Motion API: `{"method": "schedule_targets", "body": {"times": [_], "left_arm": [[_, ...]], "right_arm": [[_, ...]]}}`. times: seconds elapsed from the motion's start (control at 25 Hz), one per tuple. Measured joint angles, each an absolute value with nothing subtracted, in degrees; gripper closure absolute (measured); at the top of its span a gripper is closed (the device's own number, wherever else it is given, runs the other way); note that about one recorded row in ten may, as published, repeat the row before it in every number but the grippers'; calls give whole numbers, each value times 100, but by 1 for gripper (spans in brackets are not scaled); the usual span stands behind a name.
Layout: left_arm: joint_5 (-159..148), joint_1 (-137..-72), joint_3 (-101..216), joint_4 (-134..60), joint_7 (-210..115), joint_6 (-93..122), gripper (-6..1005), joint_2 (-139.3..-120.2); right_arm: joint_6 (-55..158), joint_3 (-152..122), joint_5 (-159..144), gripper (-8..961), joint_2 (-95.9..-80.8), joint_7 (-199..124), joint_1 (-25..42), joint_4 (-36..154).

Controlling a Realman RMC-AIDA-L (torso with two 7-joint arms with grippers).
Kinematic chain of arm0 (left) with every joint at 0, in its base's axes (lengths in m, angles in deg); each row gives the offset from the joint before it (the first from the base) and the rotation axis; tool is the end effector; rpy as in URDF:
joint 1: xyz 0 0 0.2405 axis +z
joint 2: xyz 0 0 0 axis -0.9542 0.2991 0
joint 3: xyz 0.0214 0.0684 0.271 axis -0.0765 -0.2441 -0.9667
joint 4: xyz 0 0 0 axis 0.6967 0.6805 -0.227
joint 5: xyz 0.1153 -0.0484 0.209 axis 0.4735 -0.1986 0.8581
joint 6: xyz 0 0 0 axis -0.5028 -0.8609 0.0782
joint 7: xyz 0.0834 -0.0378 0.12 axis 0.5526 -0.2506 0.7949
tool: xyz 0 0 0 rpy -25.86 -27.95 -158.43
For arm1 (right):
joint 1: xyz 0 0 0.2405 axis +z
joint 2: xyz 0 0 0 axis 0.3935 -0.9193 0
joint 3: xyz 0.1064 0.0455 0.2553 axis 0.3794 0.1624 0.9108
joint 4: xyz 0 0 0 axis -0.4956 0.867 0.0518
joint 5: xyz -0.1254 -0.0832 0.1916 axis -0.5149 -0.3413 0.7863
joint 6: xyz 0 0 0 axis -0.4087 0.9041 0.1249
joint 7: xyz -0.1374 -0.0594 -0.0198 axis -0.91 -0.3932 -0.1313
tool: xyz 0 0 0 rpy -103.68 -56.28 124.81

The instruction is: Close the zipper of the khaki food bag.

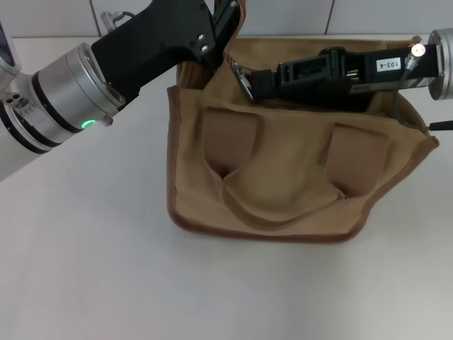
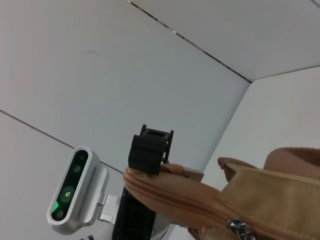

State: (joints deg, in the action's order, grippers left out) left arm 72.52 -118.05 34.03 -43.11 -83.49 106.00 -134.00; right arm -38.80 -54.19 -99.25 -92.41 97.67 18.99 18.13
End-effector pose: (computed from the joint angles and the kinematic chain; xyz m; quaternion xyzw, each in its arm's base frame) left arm -0.1855 0.3956 -0.0407 -0.8205 0.0342 -0.5256 0.2221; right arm 0.1761 0.4135 0.0117 0.8282 -0.4842 -0.2641 0.0993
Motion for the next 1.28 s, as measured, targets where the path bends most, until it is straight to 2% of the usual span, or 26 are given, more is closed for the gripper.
{"method": "schedule_targets", "body": {"times": [0.4, 0.48, 0.84, 1.28], "left_arm": [[7252, -11769, 3405, -4319, -8357, 10634, 892, -13394], [7253, -11768, 3405, -4319, -8357, 10649, 891, -13393], [7256, -11769, 3405, -4311, -8356, 10685, 887, -13391], [7268, -11800, 3405, -4299, -8360, 10690, 882, -13395]], "right_arm": [[-3866, -5423, -9933, 606, -8968, 9650, 2000, 1779], [-3836, -5473, -9937, 575, -8969, 9639, 2039, 1813], [-3711, -5732, -9943, 578, -9065, 9621, 2229, 1924], [-3458, -6191, -9907, 585, -9074, 9612, 2270, 1988]]}}
